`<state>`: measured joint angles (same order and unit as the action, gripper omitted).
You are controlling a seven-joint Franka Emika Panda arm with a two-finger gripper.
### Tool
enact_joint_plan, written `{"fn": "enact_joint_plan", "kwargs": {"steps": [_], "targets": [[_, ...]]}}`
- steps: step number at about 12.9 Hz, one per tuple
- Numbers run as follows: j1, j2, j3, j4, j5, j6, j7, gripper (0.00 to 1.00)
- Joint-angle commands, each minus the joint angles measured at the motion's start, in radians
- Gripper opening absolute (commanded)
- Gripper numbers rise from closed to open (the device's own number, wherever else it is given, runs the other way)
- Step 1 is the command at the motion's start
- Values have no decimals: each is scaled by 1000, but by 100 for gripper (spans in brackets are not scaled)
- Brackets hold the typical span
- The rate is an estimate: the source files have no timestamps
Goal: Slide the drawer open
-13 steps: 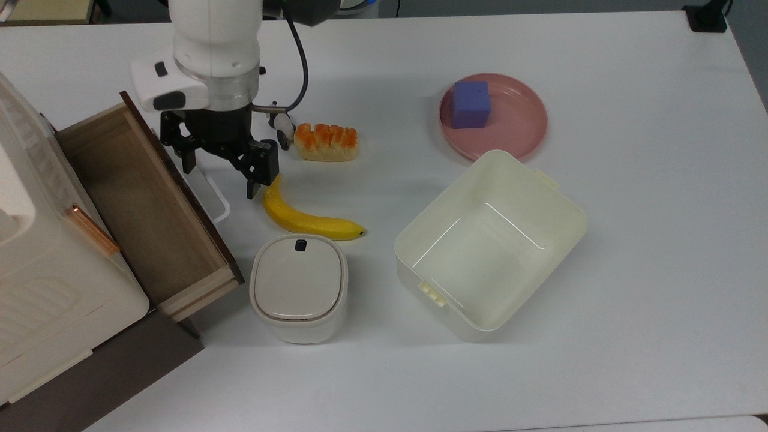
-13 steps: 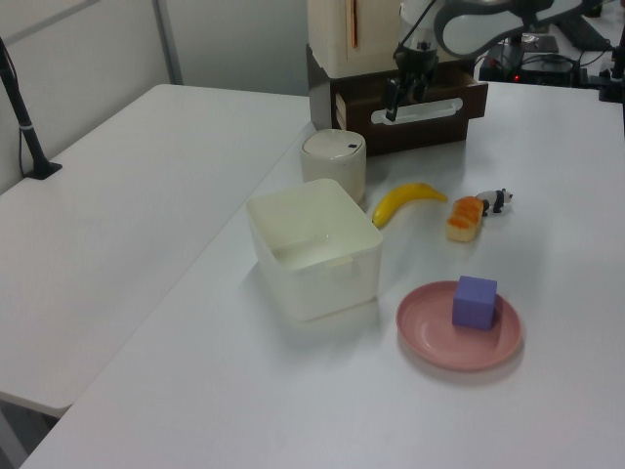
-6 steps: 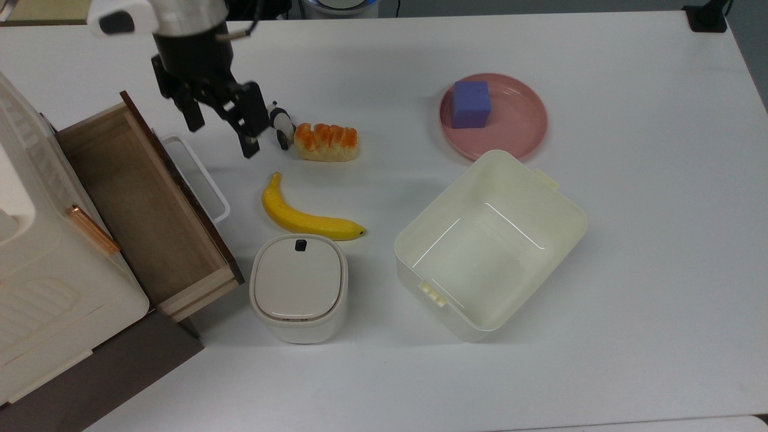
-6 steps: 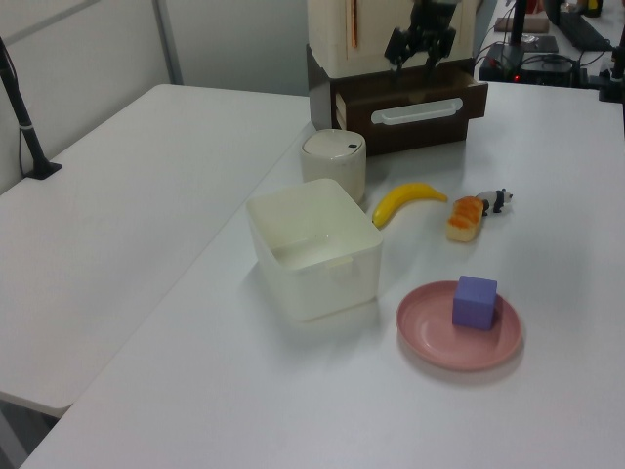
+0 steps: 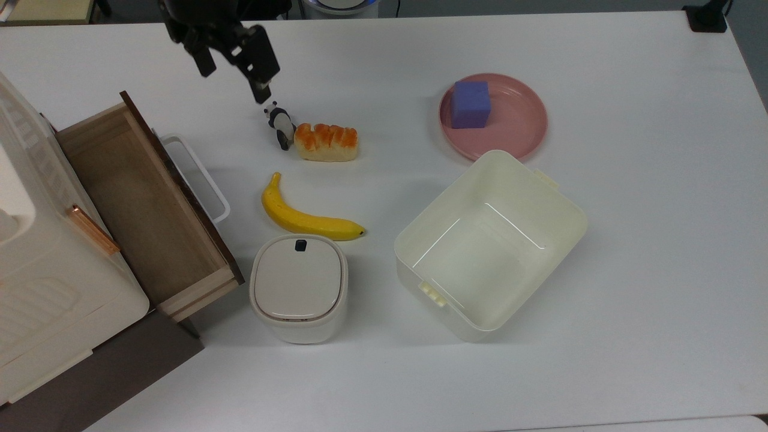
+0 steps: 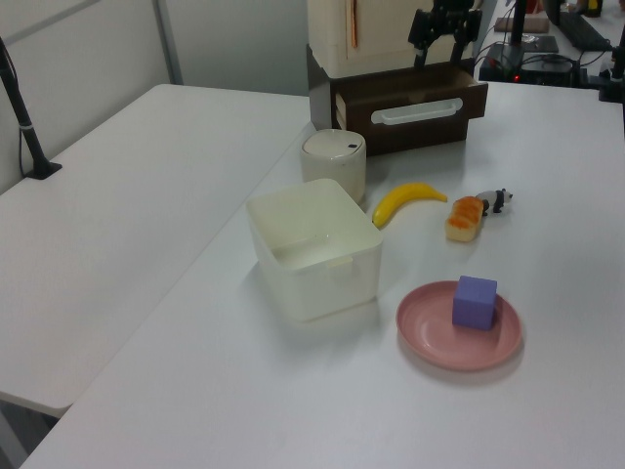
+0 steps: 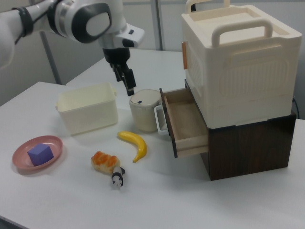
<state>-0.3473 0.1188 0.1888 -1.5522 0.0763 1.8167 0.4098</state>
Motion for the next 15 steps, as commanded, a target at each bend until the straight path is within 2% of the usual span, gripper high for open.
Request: {"fn": "enact_joint_plan", "kwargs": {"steps": [1,2,3,4,5,6,10,11,14,15], "targets": [[17,-66,-9,-20,-4,-152,-57,100],[39,-82,-15,-23,-6,-178,-51,100],[71,-83,-44,-22,-6,-203,-48,100],[129,-85,-92,-20,-12,-229,-55,100],[243,-84,-174,-22,-36,-255,-54,100],[299,-84,-214,-23,-64,-258,-54,100],[428,-77,-258,-48,-176,-251,-57,100],[441,-76,-265,-49,-202,-243,-65,100],[421,-83,-261,-46,-201,-250,-133,100],[406,-87,-255,-43,-194,-260,-226,100]]}}
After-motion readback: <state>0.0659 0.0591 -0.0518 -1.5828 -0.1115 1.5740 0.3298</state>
